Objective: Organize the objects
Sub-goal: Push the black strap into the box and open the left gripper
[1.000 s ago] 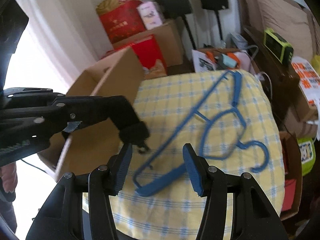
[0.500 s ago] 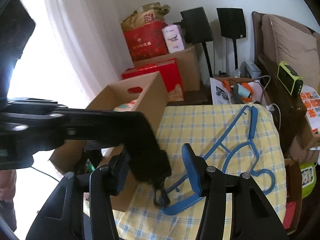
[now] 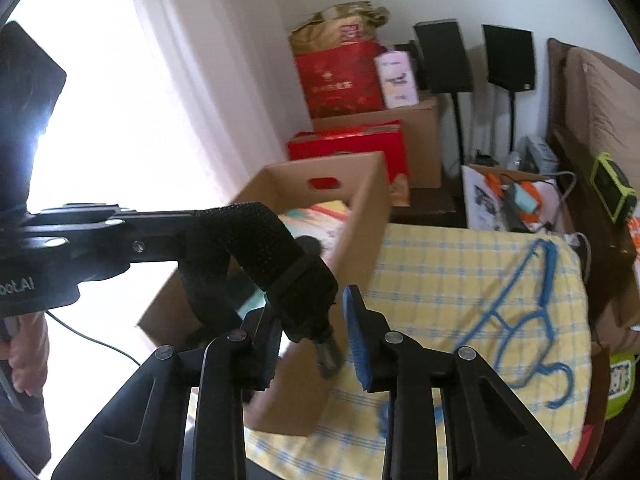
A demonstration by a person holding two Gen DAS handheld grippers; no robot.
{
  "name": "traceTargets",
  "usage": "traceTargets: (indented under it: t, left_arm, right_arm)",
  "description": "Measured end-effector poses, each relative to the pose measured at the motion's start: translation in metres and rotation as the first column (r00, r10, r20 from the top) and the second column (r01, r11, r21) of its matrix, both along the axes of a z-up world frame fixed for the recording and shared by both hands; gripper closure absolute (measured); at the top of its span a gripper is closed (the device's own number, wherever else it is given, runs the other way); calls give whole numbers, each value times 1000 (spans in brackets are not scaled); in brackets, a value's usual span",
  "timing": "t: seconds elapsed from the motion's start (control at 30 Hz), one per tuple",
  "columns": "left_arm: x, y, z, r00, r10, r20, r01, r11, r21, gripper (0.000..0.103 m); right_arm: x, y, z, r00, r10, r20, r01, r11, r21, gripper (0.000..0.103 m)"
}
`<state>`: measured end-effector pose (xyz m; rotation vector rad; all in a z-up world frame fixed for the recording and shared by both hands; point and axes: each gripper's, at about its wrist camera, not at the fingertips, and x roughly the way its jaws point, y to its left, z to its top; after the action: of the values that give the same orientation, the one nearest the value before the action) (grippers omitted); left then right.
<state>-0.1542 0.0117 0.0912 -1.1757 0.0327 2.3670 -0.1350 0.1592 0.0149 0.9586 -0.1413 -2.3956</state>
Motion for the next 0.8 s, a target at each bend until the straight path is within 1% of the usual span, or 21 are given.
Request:
traceTargets:
  t: [0.13,0.2,0.23,0.33,0.4,0.43,0.5,0.53,0.57,0.6,0.67,0.7,0.73,0.8]
  left_arm:
    - [-6,-32,-3,998,62,-1,-62,998,-7,101]
    - [-10,-48,-10,994,110,-9,-110,993,-42,101]
    - [-14,-55,-16,991,135,0,-134,989,-59,101]
    - [-28,-78,-44,979,193,61,-186,977,-108,100]
    - [-32,-91,-61,967,238,96,-224,965,-136,100]
    - [-34,-97,-69,958,260,117,-243,959,-145,97]
    - [-34,-106,-78,949,281,139,-263,955,-136,91]
    - [-33,-109,-80,947,288,142,-270,954,-132,86]
    - [-32,-111,-82,945,294,141,-277,952,-130,81]
    - [-31,-113,-83,945,296,141,-278,952,-129,78]
    - [-30,-114,-83,944,298,143,-281,951,-130,68]
    - [-30,-113,-82,943,300,142,-282,950,-135,65]
    - [-30,-113,-82,944,300,138,-281,949,-140,59]
    - [-31,-111,-80,945,299,133,-280,949,-143,58]
  right_arm:
    - [-4,-28,0,999,42,10,-42,999,-13,73]
    - [-6,-46,-3,997,69,22,-69,998,-12,73]
    - [-7,-52,-5,996,79,28,-79,997,-9,72]
    - [-9,-73,-15,993,101,60,-102,995,19,71]
    - [-9,-82,-23,991,110,82,-113,993,33,71]
    - [-9,-84,-26,990,112,89,-116,993,37,71]
    - [-9,-86,-30,989,114,96,-119,992,46,70]
    - [-8,-86,-31,989,113,98,-118,992,50,69]
    - [-9,-85,-32,989,110,100,-116,992,54,69]
    - [-8,-84,-33,989,108,101,-114,992,55,68]
    - [-9,-82,-32,990,101,101,-108,993,57,66]
    - [-8,-81,-32,990,97,100,-104,993,58,65]
    - [-7,-79,-31,990,95,100,-101,993,58,64]
    - [-6,-76,-30,991,90,97,-96,994,58,64]
